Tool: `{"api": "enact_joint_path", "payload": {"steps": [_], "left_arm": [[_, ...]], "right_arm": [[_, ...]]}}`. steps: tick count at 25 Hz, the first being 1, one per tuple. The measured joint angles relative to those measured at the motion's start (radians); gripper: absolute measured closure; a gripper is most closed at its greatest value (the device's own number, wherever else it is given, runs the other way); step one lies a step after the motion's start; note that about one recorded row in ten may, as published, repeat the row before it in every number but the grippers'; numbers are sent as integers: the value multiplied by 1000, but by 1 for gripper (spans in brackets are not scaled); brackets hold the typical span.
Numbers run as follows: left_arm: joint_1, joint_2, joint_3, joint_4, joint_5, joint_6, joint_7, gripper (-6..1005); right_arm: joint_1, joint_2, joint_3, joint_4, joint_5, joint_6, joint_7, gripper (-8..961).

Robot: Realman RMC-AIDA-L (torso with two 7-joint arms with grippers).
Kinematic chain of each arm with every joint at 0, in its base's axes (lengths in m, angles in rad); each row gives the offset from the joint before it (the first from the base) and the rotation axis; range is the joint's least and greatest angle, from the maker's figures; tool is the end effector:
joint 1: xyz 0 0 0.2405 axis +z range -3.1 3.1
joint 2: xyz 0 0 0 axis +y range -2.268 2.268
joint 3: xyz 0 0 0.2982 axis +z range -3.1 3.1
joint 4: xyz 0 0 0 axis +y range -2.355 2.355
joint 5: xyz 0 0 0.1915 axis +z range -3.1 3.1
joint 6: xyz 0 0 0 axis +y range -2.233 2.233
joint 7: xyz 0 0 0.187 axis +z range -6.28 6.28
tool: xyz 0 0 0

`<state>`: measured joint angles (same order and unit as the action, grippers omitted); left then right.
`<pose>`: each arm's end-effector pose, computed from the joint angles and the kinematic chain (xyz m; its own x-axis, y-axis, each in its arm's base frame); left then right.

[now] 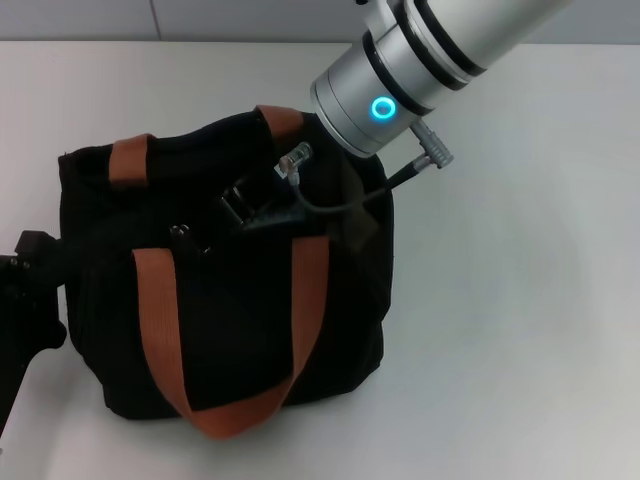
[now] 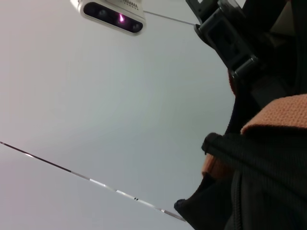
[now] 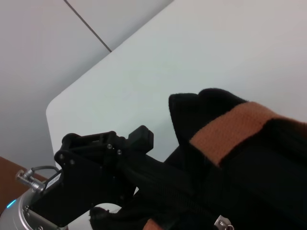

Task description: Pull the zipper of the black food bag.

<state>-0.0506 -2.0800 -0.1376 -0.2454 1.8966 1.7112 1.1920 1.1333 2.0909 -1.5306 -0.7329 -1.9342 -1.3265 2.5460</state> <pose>-0.3425 0.2047 -0.0395 0.8648 -0.2845 -0.4137 -0.3999 0.1079 -0.9102 0.0493 0.3820 -0.1598 0.8087 -0.5834 0.0751 -0.5881 -0.8045 0.0833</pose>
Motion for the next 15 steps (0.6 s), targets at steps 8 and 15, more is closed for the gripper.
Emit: {"api": "enact_joint_path", "payload": {"steps": [8,15], "left_arm": [[-2,0,11,0,1,9,-6,986],[-3,0,12,2,1,14,-7,986]], "right_arm": [[-1,1,-2,51,109,17,-74,399],[0,1,-2,69,129,24,-95,528]]}}
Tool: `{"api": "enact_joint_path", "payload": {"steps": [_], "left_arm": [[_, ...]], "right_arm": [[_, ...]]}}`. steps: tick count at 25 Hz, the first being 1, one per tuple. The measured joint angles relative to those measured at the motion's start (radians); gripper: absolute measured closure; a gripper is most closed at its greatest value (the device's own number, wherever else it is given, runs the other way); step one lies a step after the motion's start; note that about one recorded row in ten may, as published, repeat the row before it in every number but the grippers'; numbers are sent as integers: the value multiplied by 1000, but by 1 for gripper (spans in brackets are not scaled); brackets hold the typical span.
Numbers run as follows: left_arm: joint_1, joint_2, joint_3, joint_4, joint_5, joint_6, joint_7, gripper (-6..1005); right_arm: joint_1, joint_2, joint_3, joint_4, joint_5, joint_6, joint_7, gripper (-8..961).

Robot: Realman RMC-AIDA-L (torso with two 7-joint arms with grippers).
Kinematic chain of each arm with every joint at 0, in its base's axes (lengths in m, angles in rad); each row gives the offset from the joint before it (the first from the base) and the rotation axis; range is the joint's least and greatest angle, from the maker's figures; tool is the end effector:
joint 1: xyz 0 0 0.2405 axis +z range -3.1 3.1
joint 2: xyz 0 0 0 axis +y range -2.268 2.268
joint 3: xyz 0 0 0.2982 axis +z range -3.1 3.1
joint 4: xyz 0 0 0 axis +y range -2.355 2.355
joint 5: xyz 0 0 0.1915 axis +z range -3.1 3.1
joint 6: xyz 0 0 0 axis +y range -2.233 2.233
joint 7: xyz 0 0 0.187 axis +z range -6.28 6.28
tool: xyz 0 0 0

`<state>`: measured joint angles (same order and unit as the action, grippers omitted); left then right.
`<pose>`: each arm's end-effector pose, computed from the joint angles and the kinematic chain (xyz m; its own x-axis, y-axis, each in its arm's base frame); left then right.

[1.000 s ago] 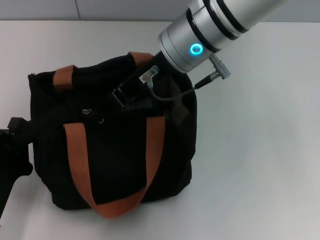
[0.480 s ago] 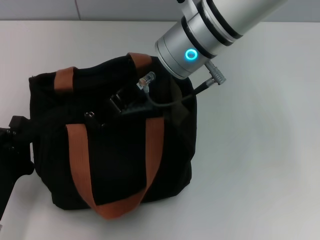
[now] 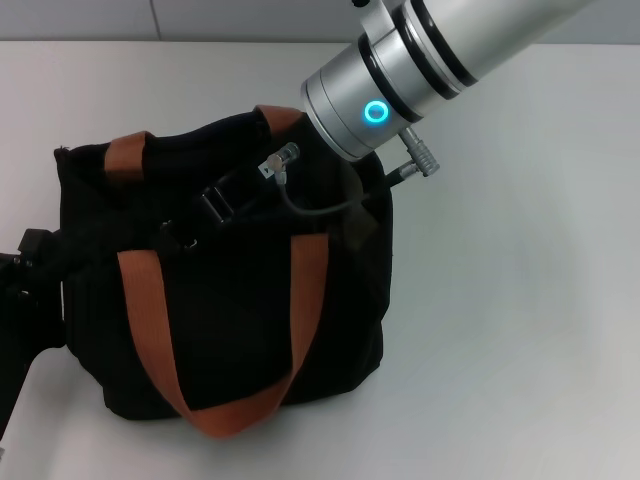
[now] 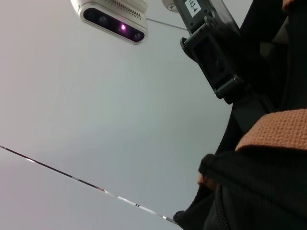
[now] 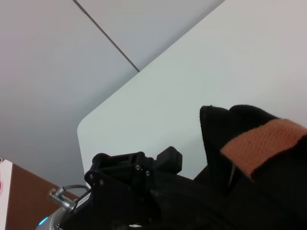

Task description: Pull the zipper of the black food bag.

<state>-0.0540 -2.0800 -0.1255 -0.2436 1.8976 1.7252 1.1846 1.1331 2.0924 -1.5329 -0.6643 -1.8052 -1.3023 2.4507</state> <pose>-0.3391 0.2043 -0.0396 0.8622 -0.3034 -0.4056 -0.3906 0.1117 -0.9138 0.0420 0.3782 -0.1637 0.8060 -0.5919 0.0102 -0.5849 -0.7936 0.1676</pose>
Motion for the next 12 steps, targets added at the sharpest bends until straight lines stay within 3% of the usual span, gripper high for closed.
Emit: {"api": "enact_joint_path", "payload": {"steps": [12], "left_arm": [[0,0,3,-2,0,2,0,985]], "right_arm": [[-33,-1,10,15,86,23,-65,575]]}}
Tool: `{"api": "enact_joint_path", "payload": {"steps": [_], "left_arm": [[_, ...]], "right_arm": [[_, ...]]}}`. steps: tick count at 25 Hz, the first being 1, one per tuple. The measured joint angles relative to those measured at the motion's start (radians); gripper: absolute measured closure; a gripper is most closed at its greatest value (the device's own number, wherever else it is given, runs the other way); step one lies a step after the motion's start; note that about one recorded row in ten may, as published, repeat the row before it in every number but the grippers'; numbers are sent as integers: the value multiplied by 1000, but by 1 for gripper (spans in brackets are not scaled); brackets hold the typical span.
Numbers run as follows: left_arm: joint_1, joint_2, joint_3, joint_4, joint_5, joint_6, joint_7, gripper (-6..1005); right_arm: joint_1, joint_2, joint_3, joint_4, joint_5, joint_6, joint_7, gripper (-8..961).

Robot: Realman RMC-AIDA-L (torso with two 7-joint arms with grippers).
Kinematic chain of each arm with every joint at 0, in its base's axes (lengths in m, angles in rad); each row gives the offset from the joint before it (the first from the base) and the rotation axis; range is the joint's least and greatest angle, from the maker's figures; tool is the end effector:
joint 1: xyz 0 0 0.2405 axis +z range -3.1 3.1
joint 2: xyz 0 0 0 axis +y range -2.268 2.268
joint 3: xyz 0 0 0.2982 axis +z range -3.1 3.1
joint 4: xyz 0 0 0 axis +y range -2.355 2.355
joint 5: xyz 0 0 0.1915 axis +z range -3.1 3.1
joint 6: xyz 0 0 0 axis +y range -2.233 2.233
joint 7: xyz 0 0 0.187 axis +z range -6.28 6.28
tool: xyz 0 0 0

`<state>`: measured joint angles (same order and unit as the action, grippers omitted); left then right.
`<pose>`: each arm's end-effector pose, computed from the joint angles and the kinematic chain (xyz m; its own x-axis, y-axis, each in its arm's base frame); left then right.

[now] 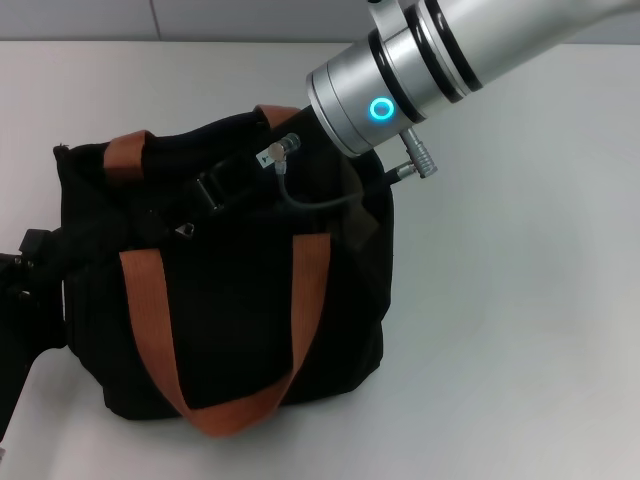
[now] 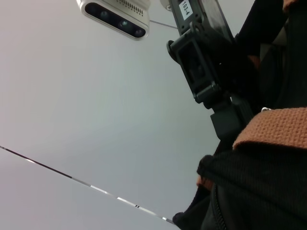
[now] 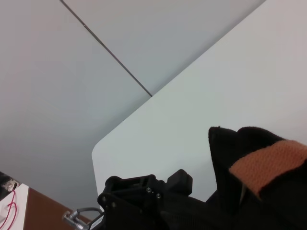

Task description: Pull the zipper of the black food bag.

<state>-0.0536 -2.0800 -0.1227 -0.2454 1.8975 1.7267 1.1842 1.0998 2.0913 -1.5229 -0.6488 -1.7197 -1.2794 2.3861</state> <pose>-0.3385 0.2039 -0.0400 0.8625 -0.3058 -0.4031 -0.3881 0.1111 -0.9149 0.0415 0.3797 -0.1612 0.7890 -0.6105 -0.0688 -0.5864 -0.7818 0.2118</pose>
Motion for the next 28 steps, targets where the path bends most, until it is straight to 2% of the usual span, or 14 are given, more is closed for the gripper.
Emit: {"api": "enact_joint_path", "payload": {"steps": [18,23,28], "left_arm": [[9,0,13,5,0,18,0,985],[9,0,14,5,0,19,0,985],[9,0,14,6,0,19,0,985]], "right_arm": [[19,-5,-18,21,-29,-10,9,711],[19,-1,-22,19,-31,-8,0,889],[19,1,-25,18,-31,-7,-37,918]]}}
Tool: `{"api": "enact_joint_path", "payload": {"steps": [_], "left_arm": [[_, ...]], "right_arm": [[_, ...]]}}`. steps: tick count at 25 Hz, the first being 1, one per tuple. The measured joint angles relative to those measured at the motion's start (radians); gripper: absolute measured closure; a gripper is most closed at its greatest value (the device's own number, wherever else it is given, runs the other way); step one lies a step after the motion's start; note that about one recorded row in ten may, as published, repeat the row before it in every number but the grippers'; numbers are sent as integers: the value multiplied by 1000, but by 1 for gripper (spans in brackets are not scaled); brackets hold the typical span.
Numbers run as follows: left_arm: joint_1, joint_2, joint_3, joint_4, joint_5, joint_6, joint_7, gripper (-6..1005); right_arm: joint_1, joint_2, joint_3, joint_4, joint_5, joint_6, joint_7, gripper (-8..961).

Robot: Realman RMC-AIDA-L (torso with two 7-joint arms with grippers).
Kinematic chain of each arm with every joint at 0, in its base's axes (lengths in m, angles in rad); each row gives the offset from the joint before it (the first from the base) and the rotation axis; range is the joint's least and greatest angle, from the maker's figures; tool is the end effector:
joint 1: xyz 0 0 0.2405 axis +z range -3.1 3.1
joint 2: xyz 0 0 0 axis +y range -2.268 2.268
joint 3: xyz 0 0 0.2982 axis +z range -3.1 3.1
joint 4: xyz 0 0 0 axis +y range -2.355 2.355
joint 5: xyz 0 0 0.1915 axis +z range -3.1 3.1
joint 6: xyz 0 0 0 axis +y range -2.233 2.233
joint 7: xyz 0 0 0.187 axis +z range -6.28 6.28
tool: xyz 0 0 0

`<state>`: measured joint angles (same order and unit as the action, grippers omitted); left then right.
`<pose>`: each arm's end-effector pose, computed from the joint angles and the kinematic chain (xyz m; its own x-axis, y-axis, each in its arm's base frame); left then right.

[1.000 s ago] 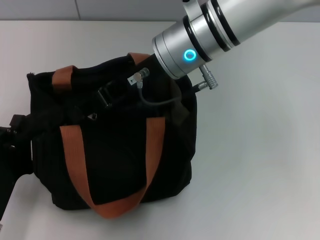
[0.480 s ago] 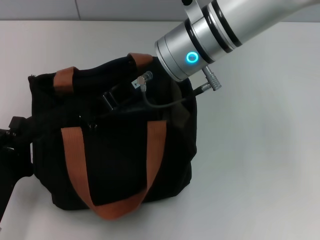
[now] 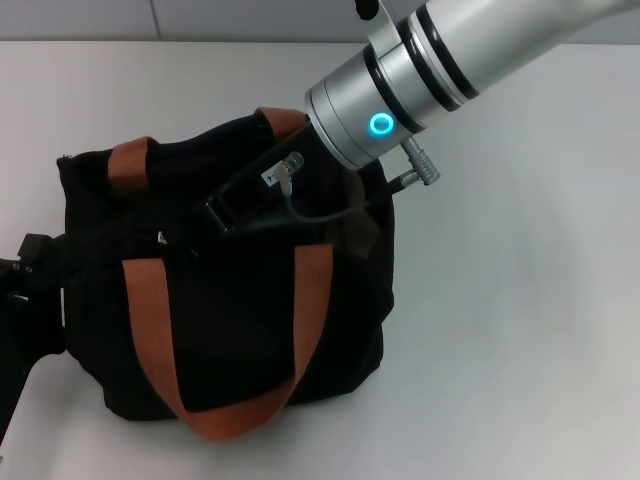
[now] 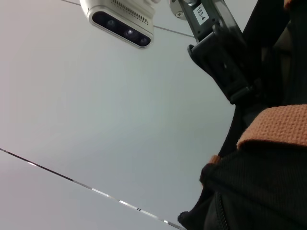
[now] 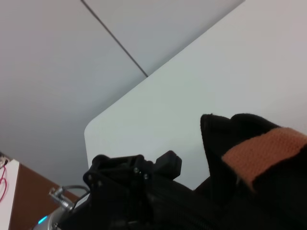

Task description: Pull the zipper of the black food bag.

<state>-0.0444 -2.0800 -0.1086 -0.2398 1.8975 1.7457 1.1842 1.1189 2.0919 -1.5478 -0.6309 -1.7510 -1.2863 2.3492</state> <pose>-0.3375 0.1989 -0.0394 0.8586 -0.3151 -0.4044 -0.3883 0.1153 -0.9143 0.0472 0.3766 -0.1662 0.8295 -0.5581 -0.0224 -0.5445 -0.8169 0.1900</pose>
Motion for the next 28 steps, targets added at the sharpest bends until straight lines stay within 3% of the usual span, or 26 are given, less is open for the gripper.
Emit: {"api": "enact_joint_path", "payload": {"steps": [9,19,28], "left_arm": [[0,0,6,0,-1,0,-1,986],[-5,0,-36,-9,-9,-2,-14,985],[-9,0,-46,-19,-10,2,-16,986]], "right_arm": [[-29,-3,-15,-44,-10,17,-50,955],[-61,-12,53,-112,-188,-64,53,957],[-191,-13,179,-304,-345,-181,152,933]]}}
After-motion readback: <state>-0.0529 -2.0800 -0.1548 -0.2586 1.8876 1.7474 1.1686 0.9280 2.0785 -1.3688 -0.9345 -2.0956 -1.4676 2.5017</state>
